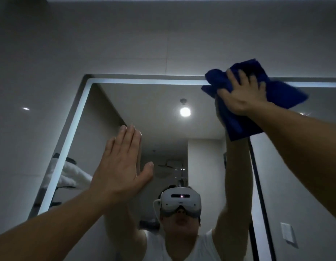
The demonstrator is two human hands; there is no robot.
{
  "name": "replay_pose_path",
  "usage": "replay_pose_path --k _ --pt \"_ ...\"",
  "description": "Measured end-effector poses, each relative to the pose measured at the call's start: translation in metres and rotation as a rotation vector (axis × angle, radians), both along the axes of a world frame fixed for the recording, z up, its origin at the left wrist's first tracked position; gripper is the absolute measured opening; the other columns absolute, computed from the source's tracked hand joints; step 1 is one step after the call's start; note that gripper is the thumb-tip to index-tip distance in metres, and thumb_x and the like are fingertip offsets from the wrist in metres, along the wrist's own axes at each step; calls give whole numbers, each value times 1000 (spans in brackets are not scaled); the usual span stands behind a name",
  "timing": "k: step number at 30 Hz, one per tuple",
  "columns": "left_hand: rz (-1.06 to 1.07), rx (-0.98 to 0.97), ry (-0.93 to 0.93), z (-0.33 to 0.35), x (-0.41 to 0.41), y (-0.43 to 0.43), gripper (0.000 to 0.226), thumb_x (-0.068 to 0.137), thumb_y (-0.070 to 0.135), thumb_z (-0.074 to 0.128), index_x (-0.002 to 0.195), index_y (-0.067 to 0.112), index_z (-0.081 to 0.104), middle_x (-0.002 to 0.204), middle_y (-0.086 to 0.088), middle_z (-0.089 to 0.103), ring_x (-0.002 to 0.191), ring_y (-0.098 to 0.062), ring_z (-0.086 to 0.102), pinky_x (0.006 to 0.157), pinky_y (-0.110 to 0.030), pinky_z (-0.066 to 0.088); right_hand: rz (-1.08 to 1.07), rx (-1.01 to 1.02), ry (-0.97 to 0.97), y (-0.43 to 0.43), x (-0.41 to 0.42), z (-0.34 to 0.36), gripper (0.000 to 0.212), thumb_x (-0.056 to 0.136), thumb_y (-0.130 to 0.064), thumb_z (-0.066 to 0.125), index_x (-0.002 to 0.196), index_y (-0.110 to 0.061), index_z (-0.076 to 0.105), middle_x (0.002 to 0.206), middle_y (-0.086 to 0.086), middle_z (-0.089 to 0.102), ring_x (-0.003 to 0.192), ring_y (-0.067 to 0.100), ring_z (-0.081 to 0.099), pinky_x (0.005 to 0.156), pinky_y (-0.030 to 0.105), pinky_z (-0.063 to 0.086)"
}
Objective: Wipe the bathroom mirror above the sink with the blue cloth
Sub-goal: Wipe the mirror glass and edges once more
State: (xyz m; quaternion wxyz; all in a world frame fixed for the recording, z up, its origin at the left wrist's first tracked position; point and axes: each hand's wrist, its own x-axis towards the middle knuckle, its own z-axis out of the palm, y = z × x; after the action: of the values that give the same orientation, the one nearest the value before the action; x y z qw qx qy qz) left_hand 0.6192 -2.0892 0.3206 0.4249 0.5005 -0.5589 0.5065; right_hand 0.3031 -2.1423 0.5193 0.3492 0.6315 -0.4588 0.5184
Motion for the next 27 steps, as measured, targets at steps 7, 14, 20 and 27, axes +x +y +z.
replay_pose_path --k 7,14,20,27 --pt "-18 -31 -19 -1 3 -3 85 90 66 11 156 16 -10 164 -2 -21 149 -11 -24 121 -34 -10 34 -75 254 31 108 7 69 99 -59 22 157 -33 -4 166 1 -4 151 33 -6 119 55 -6" --pt "-23 -21 -34 0 2 1 85 91 65 13 156 16 -8 163 -3 -20 149 -11 -24 120 -31 -11 190 -93 557 21 97 -7 67 99 -58 35 156 -40 3 166 -7 -4 151 20 -10 120 42 -13" --pt "-17 -15 -13 0 0 1 88 88 68 6 156 15 -13 162 -4 -26 147 -12 -30 121 -35 -13 0 26 59 10 37 30 68 100 -61 22 157 -36 -4 166 -1 -4 151 30 -7 119 54 -5" --pt "-32 -16 -27 0 4 1 85 89 68 5 154 17 -14 162 -3 -26 146 -10 -30 118 -29 -17 23 -135 454 20 85 -12 67 98 -64 18 155 -40 -8 166 -3 -4 152 23 -6 121 50 -7"
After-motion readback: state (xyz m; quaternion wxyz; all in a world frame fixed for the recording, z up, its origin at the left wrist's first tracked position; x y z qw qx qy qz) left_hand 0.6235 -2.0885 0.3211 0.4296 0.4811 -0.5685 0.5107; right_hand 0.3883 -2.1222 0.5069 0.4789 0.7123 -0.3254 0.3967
